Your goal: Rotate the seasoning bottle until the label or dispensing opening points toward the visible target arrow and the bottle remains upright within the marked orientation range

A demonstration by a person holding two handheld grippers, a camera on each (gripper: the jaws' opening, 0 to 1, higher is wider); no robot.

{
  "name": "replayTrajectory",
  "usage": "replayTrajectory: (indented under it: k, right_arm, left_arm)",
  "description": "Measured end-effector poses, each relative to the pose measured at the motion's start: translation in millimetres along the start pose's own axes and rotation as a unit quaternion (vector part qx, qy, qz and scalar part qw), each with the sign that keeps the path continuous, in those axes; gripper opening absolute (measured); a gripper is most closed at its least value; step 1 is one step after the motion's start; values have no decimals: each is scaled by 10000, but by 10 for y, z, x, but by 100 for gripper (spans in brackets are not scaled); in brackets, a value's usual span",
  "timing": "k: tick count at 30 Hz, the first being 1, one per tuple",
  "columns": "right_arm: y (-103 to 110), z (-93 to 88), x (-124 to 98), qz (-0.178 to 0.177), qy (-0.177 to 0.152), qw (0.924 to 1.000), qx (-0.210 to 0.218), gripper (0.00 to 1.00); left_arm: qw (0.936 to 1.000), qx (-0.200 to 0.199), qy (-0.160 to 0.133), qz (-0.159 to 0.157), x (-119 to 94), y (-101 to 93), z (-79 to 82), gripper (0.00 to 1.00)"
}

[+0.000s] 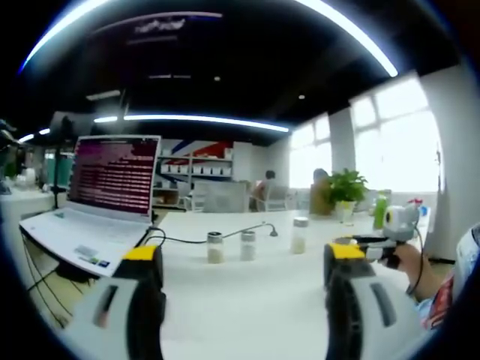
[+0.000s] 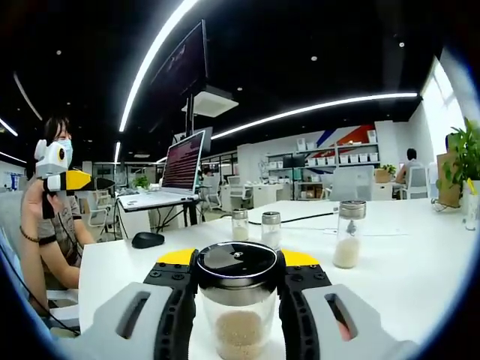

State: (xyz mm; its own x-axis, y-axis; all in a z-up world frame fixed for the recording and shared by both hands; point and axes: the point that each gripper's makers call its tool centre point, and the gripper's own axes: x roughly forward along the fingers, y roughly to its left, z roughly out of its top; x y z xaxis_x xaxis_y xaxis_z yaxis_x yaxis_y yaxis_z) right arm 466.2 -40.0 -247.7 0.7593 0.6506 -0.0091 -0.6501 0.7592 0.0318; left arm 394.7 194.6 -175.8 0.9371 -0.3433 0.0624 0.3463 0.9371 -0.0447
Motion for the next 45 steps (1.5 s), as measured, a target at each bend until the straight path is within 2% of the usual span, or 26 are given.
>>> replayTrajectory:
  k: [8,15,22,23,26,29,39,41,42,45]
  right_arm:
    - [-3,-1,19,-209,59,9998,-16,41]
    - [-14,-3,26,-432,51,9991,-21,41]
    - [-34,-7,37,-505,40,9987,11,42]
    - [-29,-38,59,-449,122,9989,23,45]
    - [-52,-93,96,-454,224,9987,53,72]
    - [13,-68,61,-281,161,9994,134,72]
    - [-37,-1,-41,-285,133,9995,89,77]
    - [-86,44,-85,-333,93,9994,84,81]
    - [-100,75,-108,-313,56,9995,61,80]
    - [-104,181,-171,-95,-42,9999,88,79]
  left_arm:
    - [10000,13,33,67,-4,52,-17,94]
    - [10000,-31,-19,11,-14,33,10,94]
    - [10000,-20,-8,-36,6,22,9,94]
    - [10000,-17,-10,-34,7,24,9,94]
    - [10000,-16,-5,-28,6,27,5,94]
    - [10000,-27,-1,-8,13,51,1,94]
    - [10000,-1,32,15,28,43,-16,94]
    - [10000,21,53,-1,26,31,-25,94]
    - [10000,31,53,-26,26,18,-26,94]
    - [10000,16,37,-36,29,12,-20,94]
